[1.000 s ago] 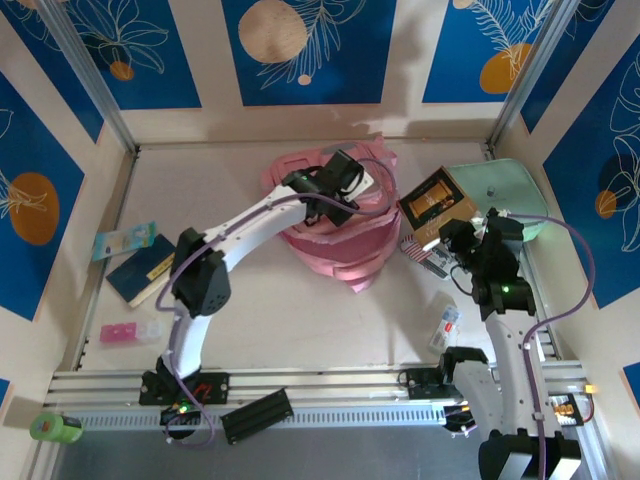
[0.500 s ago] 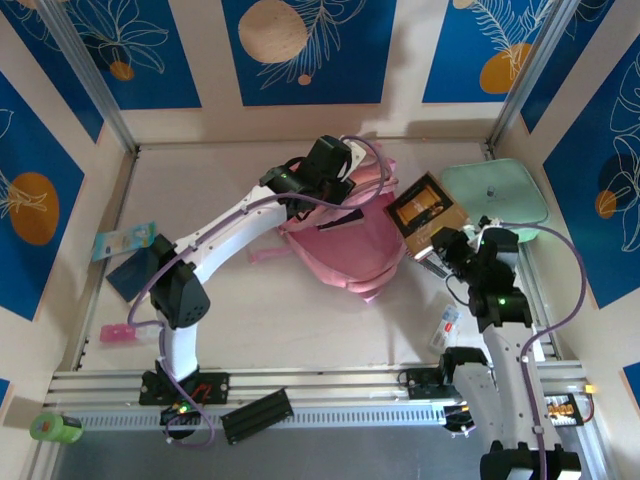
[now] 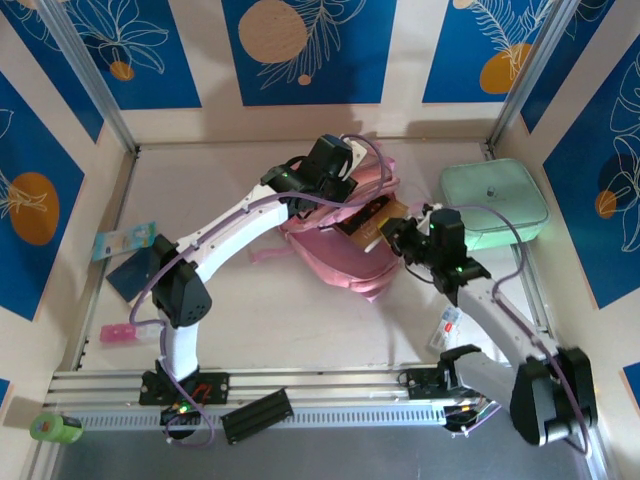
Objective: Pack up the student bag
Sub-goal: Place the book in the student bag.
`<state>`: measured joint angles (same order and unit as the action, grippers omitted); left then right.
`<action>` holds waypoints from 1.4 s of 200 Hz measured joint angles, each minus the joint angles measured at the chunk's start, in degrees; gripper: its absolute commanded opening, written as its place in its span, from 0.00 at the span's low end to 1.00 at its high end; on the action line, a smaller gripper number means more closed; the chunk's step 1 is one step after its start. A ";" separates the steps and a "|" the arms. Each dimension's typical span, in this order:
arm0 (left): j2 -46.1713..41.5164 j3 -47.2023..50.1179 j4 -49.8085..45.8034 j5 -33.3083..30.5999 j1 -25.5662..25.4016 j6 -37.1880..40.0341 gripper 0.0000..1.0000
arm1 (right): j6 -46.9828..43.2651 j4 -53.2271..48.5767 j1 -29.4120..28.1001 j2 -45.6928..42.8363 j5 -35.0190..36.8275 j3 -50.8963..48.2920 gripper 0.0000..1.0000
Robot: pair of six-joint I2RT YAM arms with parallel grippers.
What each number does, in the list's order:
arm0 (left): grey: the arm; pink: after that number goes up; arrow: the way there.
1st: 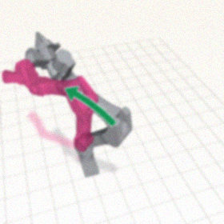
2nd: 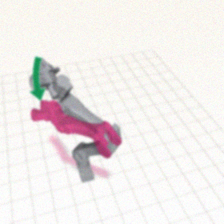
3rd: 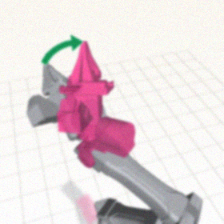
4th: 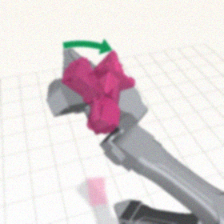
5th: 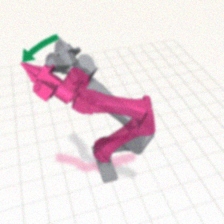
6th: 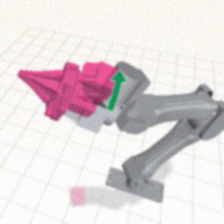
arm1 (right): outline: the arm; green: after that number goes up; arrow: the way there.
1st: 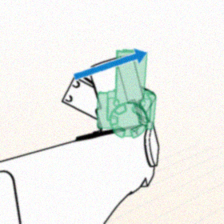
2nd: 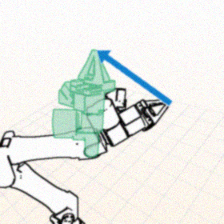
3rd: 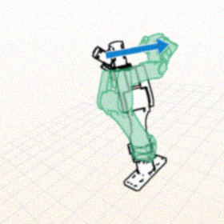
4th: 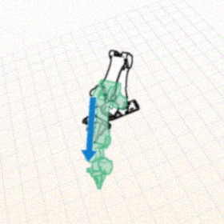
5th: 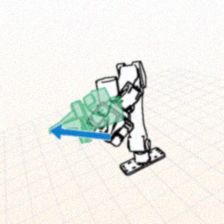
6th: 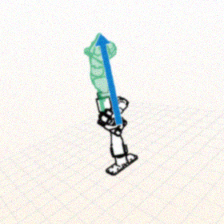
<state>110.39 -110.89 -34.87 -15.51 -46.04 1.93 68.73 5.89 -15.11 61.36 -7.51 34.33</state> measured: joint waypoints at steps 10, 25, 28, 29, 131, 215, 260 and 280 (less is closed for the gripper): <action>0.04 -0.28 -0.28 0.26 0.04 -0.13 0.00 | 0.46 1.38 -1.01 2.99 0.59 1.05 0.12; 0.04 -0.42 -0.42 0.70 0.07 -0.24 0.00 | 0.87 3.41 -2.29 6.86 2.60 2.51 0.12; 0.04 -0.42 -0.46 0.83 0.09 -0.37 0.00 | 1.07 3.76 -2.51 7.54 3.06 2.78 0.12; 0.04 -0.42 -0.50 0.90 0.07 -0.39 0.00 | 1.09 3.85 -2.58 7.69 3.15 2.84 0.12; 0.50 -0.50 -1.42 3.13 0.20 -3.02 0.00 | 10.01 10.03 -6.10 25.03 12.17 9.31 0.22; 0.50 -0.83 -1.64 6.14 2.69 -5.79 0.00 | 15.63 14.73 -8.13 40.41 11.65 16.31 0.46; 0.50 -0.92 -2.05 7.48 3.80 -6.64 0.00 | 12.52 15.02 -7.50 37.40 8.22 14.49 0.62; 0.50 -0.92 -2.01 8.07 3.93 -7.28 0.00 | 11.32 12.96 -6.16 32.30 7.28 11.21 0.66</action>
<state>110.89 -111.81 -36.88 -7.44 -42.11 -5.34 80.05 18.85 -21.28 93.67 -0.23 45.54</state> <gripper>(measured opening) 0.065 0.647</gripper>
